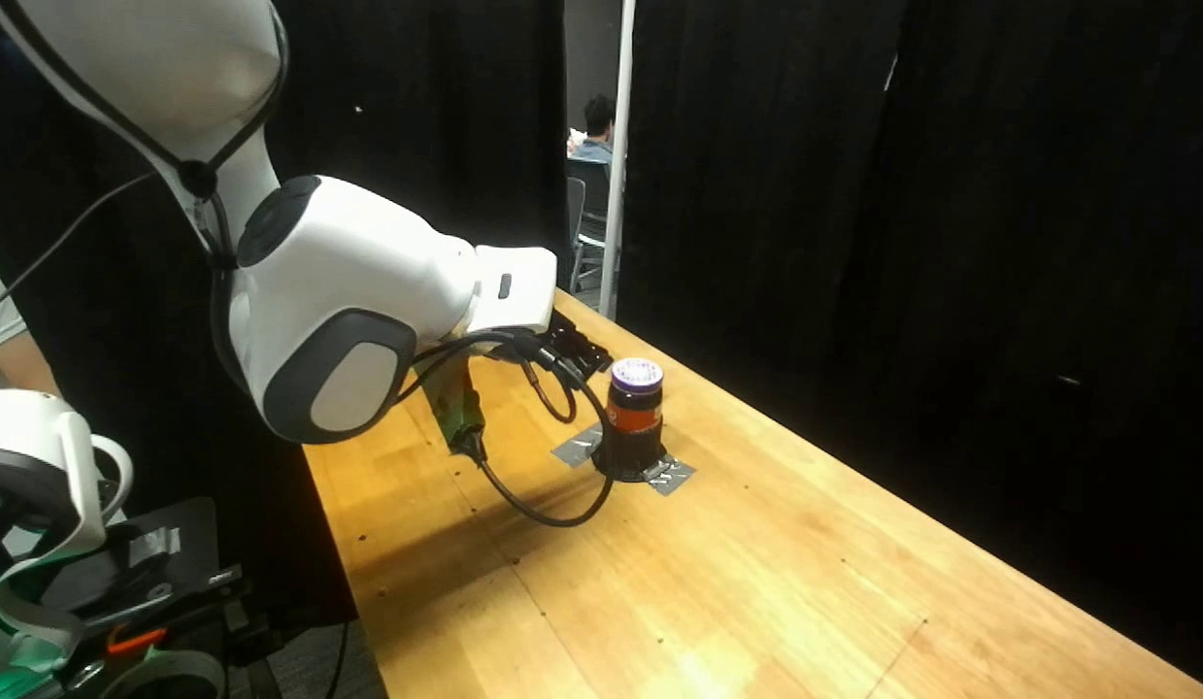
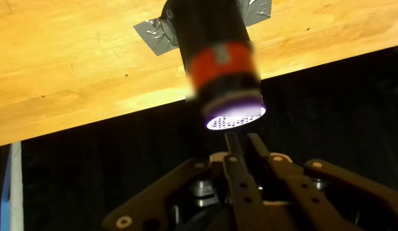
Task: Put the rubber band on the jar.
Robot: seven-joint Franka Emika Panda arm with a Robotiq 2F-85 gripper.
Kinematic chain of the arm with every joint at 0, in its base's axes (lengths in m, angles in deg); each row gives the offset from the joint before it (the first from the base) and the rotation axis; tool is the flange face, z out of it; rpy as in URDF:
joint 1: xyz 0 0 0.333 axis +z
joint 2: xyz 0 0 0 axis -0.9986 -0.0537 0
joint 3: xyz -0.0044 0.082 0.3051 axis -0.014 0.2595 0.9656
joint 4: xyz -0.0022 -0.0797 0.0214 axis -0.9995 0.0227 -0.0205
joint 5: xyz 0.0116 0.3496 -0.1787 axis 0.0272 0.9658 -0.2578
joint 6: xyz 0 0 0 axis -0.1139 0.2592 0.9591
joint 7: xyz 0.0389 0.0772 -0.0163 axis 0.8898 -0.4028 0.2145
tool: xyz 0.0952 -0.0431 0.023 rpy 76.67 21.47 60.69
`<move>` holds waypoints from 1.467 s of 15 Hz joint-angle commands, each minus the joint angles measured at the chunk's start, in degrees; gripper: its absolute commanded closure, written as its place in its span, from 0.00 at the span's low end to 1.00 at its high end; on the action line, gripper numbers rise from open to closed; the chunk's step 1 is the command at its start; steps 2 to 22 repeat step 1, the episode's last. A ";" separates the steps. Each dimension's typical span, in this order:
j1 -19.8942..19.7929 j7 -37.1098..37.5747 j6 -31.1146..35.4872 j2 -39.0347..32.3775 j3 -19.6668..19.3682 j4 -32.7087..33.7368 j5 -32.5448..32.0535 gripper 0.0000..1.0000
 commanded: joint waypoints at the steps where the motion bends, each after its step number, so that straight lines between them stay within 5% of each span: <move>1: -0.08 -0.08 -0.20 0.01 0.13 -0.01 0.11 0.79; 22: -0.08 -0.08 -0.20 0.01 0.13 -0.01 0.11 0.79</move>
